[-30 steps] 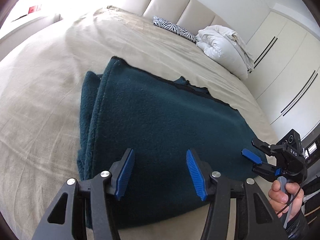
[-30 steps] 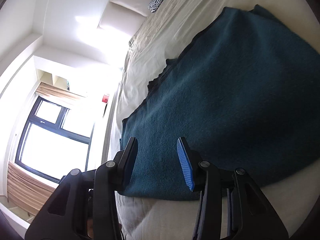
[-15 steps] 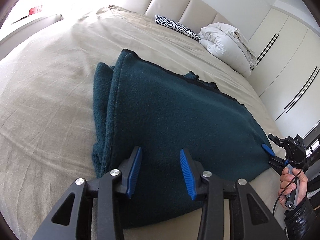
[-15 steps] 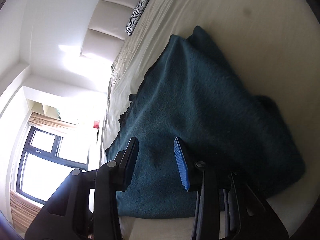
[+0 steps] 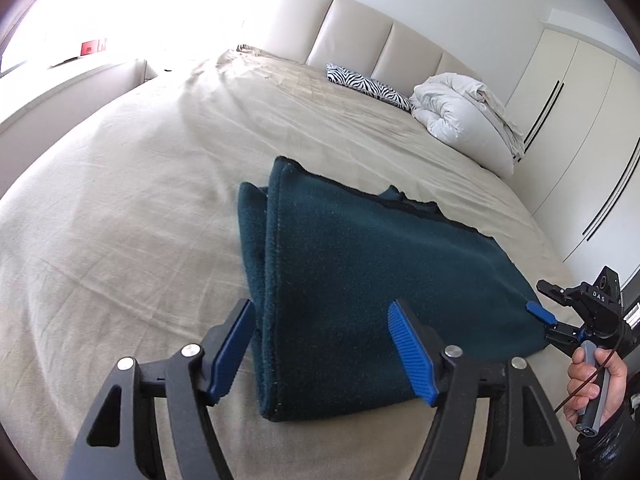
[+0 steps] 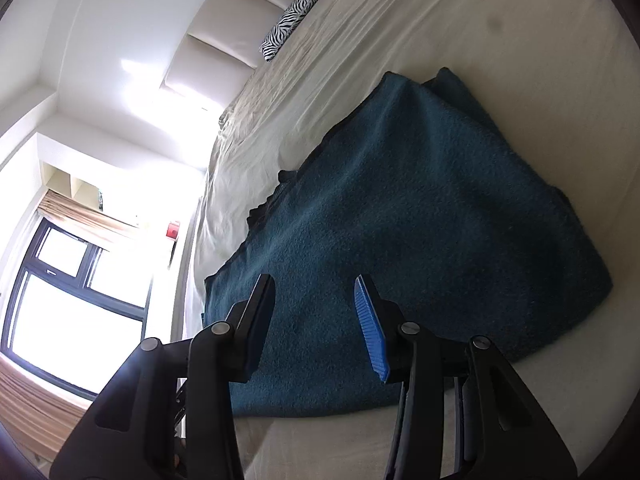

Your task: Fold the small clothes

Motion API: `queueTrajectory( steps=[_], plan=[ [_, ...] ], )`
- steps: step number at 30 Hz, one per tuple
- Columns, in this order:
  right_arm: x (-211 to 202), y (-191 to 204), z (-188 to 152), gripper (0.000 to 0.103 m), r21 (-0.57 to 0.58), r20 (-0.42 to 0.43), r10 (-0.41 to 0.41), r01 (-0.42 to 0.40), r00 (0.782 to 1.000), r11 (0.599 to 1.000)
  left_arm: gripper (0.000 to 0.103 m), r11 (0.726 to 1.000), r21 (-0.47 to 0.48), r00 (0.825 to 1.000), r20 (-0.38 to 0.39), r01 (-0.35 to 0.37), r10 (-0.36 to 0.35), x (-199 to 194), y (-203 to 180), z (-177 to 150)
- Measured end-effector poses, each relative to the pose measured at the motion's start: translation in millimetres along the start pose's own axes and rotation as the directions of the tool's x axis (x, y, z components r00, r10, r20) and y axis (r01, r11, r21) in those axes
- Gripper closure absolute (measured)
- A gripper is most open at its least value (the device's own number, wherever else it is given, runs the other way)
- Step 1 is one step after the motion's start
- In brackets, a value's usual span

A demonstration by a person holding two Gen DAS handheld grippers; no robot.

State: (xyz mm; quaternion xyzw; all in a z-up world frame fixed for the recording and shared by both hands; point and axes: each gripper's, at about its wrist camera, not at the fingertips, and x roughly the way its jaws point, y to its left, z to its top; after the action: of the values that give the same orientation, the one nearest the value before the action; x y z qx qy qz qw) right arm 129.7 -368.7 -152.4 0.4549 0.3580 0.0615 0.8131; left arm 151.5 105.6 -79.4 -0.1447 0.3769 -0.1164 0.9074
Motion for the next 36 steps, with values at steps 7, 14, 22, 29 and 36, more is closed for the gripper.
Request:
queueTrajectory(
  steps=[7,14,22,29,36],
  plan=[
    [21,38,-19,0.048,-0.083,-0.093,0.042,-0.049,0.995,0.995,0.025,0.977,-0.213,0.995,-0.081,0.032,-0.050,16,63,4],
    [47,70,-29,0.048,-0.122,-0.193,0.113,-0.138,0.975,0.983,0.027,0.926,-0.335,0.962,-0.147,0.172,-0.232,42,84,14],
    [70,95,-36,0.048,-0.108,-0.267,0.186,-0.221,0.946,0.969,0.033,0.860,-0.427,0.902,-0.192,0.279,-0.388,67,74,24],
    [77,102,-39,0.048,-0.096,-0.299,0.208,-0.247,0.931,0.964,0.041,0.783,-0.535,0.865,-0.176,0.317,-0.470,80,95,25],
    [94,106,-42,0.048,-0.078,-0.336,0.206,-0.246,0.919,0.966,0.047,0.823,-0.462,0.851,-0.232,0.329,-0.471,80,90,22]
  ],
)
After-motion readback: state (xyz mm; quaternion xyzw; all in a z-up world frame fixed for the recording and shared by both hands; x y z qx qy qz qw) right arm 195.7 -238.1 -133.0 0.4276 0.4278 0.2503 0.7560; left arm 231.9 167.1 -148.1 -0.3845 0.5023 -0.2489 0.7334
